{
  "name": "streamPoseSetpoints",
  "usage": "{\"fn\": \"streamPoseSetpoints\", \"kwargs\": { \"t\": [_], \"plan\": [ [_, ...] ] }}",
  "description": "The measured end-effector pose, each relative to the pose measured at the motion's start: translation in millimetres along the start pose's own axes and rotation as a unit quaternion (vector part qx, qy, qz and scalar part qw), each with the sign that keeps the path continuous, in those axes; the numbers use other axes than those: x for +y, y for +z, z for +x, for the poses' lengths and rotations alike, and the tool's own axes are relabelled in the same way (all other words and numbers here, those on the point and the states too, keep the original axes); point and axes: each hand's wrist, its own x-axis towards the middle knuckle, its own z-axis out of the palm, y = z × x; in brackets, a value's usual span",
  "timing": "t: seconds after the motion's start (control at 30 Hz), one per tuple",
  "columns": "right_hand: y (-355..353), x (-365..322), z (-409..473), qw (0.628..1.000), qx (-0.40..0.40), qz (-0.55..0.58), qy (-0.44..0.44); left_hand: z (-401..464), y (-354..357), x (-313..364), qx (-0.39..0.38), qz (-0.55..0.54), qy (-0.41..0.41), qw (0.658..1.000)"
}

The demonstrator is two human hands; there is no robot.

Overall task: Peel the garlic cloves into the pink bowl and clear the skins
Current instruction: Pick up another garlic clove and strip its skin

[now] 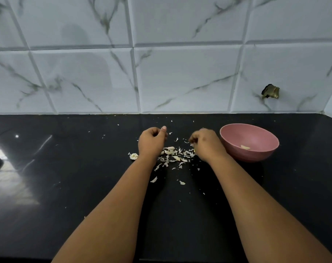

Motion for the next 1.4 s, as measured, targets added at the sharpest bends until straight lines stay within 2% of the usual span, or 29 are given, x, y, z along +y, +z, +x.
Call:
{"fn": "streamPoseSetpoints", "kwargs": {
  "t": [0.07,0.17,0.3,0.4,0.5,0.63,0.77,0.93,1.0,1.1,1.23,1.4],
  "plan": [
    [4.0,6.2,2.9,0.996,-0.073,-0.023,0.055,0.4,2.1,-2.0,-0.011,0.004,-0.004,1.000],
    [3.9,9.9,5.8,0.994,-0.086,-0.018,0.068,0.4,5.7,-4.7,-0.025,0.014,-0.002,1.000],
    [6.2,12.0,5.7,0.997,-0.022,0.052,0.060,-1.4,6.7,-6.8,-0.048,0.017,0.007,0.999],
    [2.9,9.8,5.9,0.987,0.029,0.152,0.049,-7.0,10.2,-6.7,-0.114,-0.008,0.016,0.993],
    [3.5,2.6,5.0,0.950,0.018,0.301,0.076,-13.9,18.5,-6.5,-0.179,-0.068,0.013,0.981],
    [10.2,-7.2,3.1,0.888,0.005,0.446,0.108,-13.5,16.7,-5.1,-0.148,-0.103,0.030,0.983],
    [11.1,-10.5,3.2,0.866,0.007,0.490,0.104,-11.9,15.2,-4.9,-0.117,-0.086,0.039,0.989],
    [10.1,-8.6,3.7,0.836,-0.002,0.538,0.109,-13.6,17.7,-4.2,-0.122,-0.120,0.041,0.984],
    [11.3,-8.8,4.4,0.855,0.016,0.509,0.100,-15.0,18.5,-3.1,-0.125,-0.130,0.041,0.983],
    [13.2,-10.9,3.9,0.911,0.080,0.399,0.061,-16.1,18.0,0.9,-0.135,-0.169,0.010,0.976],
    [12.7,-12.7,2.2,0.943,0.128,0.305,0.014,-17.0,17.5,2.3,-0.153,-0.248,-0.051,0.955],
    [9.9,-11.2,4.7,0.969,0.098,0.221,-0.043,-16.5,18.6,1.3,-0.160,-0.279,-0.055,0.945]
  ]
}}
